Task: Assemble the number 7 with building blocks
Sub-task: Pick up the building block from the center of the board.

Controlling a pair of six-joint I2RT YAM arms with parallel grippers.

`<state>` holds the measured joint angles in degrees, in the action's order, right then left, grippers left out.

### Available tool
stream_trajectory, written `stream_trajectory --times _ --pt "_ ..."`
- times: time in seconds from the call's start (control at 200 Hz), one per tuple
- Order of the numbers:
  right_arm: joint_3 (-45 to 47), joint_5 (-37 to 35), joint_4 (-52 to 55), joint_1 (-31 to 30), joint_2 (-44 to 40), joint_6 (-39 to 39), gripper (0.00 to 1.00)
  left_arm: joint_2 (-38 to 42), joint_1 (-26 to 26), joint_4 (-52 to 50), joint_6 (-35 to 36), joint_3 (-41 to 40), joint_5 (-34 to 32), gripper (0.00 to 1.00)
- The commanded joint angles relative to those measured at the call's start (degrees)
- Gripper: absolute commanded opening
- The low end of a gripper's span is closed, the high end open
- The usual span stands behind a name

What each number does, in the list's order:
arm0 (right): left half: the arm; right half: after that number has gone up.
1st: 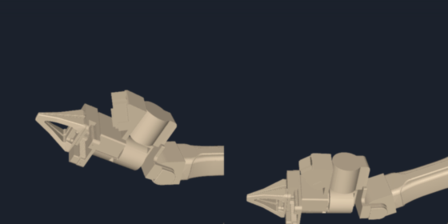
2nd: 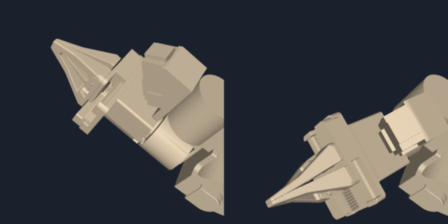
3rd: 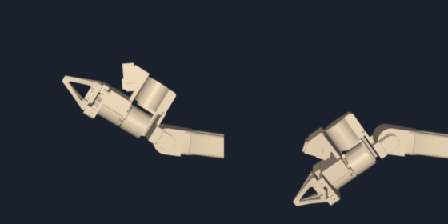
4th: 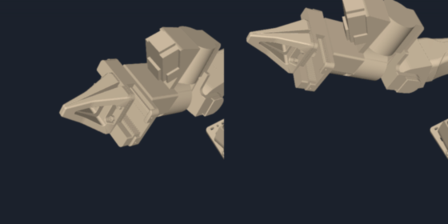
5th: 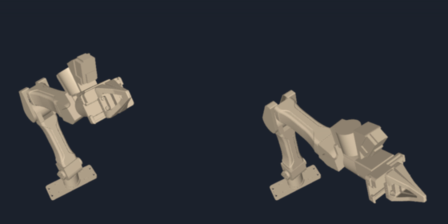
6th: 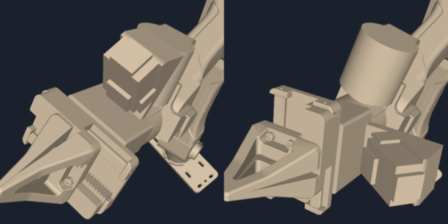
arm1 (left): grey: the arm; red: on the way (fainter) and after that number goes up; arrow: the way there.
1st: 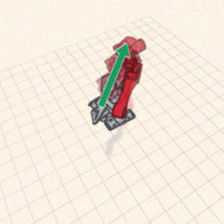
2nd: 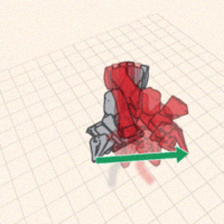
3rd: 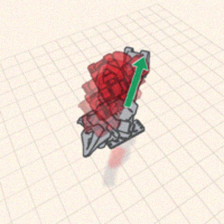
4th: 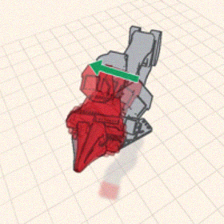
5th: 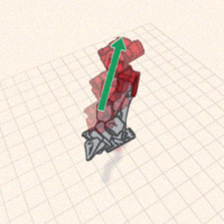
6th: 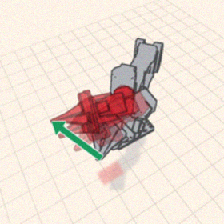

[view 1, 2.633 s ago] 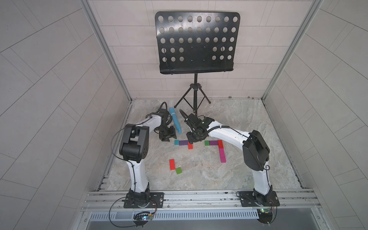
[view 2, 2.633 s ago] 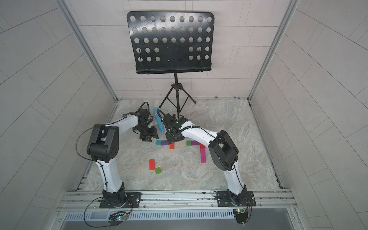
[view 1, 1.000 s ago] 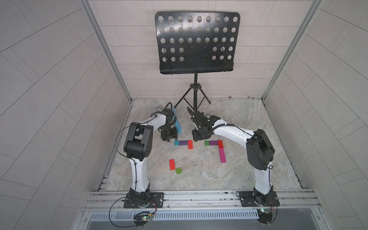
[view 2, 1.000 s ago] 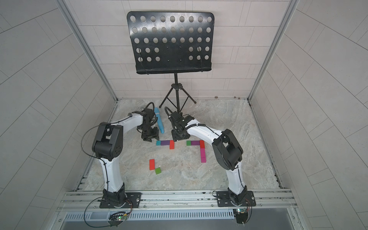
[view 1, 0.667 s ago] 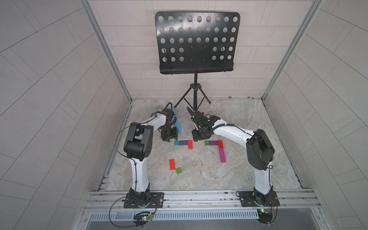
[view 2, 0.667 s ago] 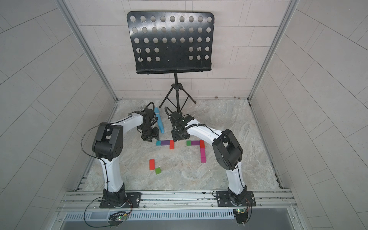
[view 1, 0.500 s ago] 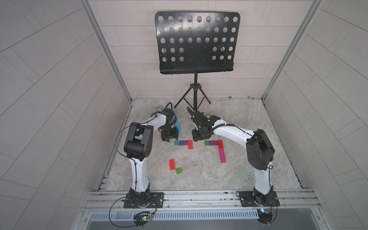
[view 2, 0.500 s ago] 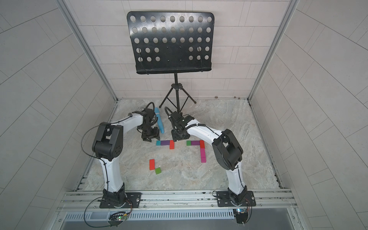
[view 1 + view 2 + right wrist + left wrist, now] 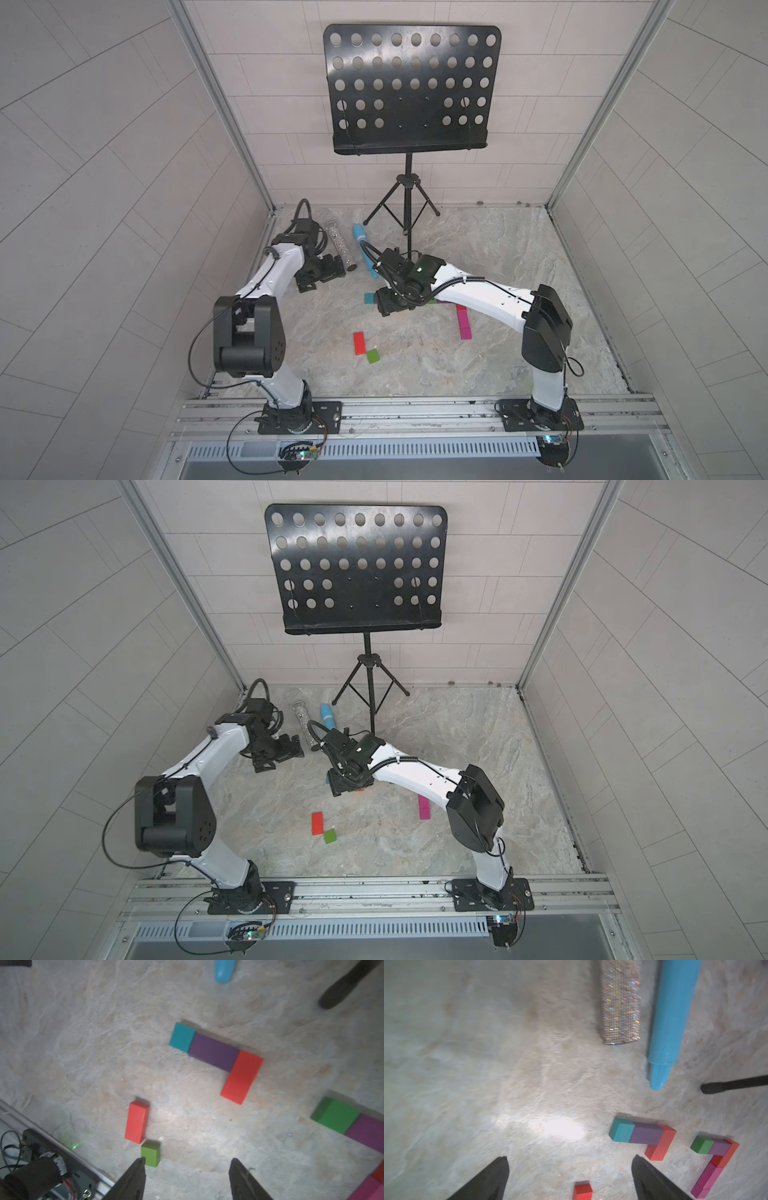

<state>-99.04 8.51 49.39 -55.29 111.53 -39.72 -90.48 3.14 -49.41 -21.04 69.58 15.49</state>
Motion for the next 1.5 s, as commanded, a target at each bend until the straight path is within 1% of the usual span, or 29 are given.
stream_trajectory --times 0.0,0.075,0.21,0.315,0.455,0.595,0.726,0.841,0.976,1.116,1.201,1.271,1.421,1.496 --pt "-4.70 -0.53 6.79 -2.73 5.68 -3.56 0.68 5.81 5.32 -0.52 -1.23 -6.24 -1.18 1.00" --pt "-7.49 -0.01 8.74 -4.73 8.95 -3.89 0.68 10.99 7.73 0.87 -2.57 -10.45 -2.02 1.00" --pt "-9.33 0.14 10.17 -6.95 12.42 -5.59 0.68 18.44 8.14 1.91 -4.22 -15.78 -3.39 1.00" --pt "-9.87 1.09 9.87 -7.69 14.21 -6.12 0.68 21.50 8.58 1.10 -4.63 -18.02 -4.15 1.00" --pt "-13.48 1.51 10.45 -8.10 17.19 -6.33 0.67 24.30 9.34 0.35 -4.46 -19.76 -3.36 1.00" --pt "-16.25 2.19 10.77 -8.79 19.50 -7.00 0.68 27.40 9.52 -0.58 -4.56 -20.76 -4.24 1.00" --pt "-16.87 2.64 10.13 -8.88 20.88 -8.12 0.68 28.47 9.50 -0.59 -5.15 -21.09 -5.18 1.00" --pt "-19.75 3.32 10.05 -8.95 23.23 -8.78 0.68 28.32 9.72 -0.53 -5.53 -21.32 -5.38 1.00" --pt "-23.55 4.73 12.12 -8.87 26.86 -8.54 0.68 28.56 9.67 -0.11 -5.77 -21.75 -4.88 1.00" --pt "-26.94 4.54 15.09 -8.63 29.54 -8.10 0.67 28.39 9.70 0.13 -5.69 -21.85 -4.49 1.00" --pt "-27.52 4.14 16.49 -8.52 30.48 -8.08 0.62 28.27 9.70 0.39 -5.59 -21.93 -4.26 1.00" --pt "-27.30 3.98 17.04 -8.43 30.83 -8.09 0.55 28.25 9.75 0.57 -5.57 -22.03 -4.15 1.00" --pt "-27.41 4.03 17.15 -8.17 31.08 -8.00 0.33 28.16 9.78 0.55 -5.51 -21.95 -4.01 1.00" --pt "-27.51 3.87 17.15 -8.08 30.78 -7.74 0.30 28.03 9.78 0.53 -5.51 -22.03 -4.14 1.00"
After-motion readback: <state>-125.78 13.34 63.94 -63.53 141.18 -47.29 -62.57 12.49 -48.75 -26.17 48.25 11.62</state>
